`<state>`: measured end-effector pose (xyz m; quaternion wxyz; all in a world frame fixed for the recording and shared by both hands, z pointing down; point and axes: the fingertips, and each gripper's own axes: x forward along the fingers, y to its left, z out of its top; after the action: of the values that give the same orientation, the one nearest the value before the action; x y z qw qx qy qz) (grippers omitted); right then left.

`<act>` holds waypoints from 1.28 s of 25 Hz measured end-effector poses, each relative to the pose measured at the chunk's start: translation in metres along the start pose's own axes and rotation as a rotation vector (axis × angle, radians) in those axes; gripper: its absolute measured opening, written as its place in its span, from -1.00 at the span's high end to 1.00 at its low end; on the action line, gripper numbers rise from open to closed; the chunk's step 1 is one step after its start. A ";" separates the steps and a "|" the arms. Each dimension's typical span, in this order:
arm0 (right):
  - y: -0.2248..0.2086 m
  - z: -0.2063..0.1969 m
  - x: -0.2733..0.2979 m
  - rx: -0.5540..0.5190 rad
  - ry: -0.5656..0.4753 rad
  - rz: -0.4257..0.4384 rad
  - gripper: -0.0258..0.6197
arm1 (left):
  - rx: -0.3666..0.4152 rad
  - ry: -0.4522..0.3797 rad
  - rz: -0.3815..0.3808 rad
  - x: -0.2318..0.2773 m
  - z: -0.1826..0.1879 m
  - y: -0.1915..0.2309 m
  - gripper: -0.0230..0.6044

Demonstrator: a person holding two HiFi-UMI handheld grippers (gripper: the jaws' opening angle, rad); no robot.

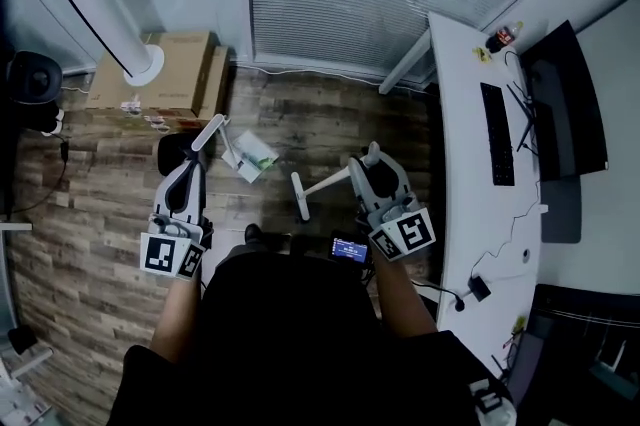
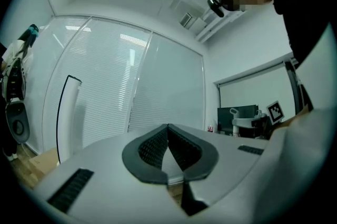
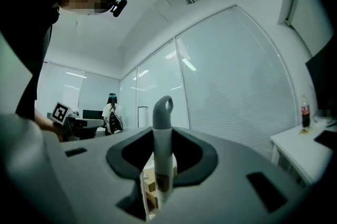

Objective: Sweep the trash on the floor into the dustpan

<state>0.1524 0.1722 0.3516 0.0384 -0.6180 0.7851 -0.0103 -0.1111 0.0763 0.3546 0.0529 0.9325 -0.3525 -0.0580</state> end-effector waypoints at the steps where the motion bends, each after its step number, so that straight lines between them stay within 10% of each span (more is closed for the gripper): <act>1: -0.005 -0.003 -0.008 0.001 0.007 -0.010 0.60 | -0.003 0.011 0.001 0.002 -0.005 -0.008 0.94; 12: -0.040 -0.022 -0.080 -0.011 0.043 -0.024 0.60 | 0.008 0.053 -0.093 0.003 -0.031 -0.101 0.94; 32: -0.046 -0.038 -0.134 0.028 0.036 -0.088 0.60 | 0.000 0.140 -0.070 -0.022 -0.069 -0.144 0.94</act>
<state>0.2255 0.2907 0.3989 0.0325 -0.6513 0.7574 -0.0339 -0.0236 0.2021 0.4037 0.0752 0.9460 -0.3153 0.0054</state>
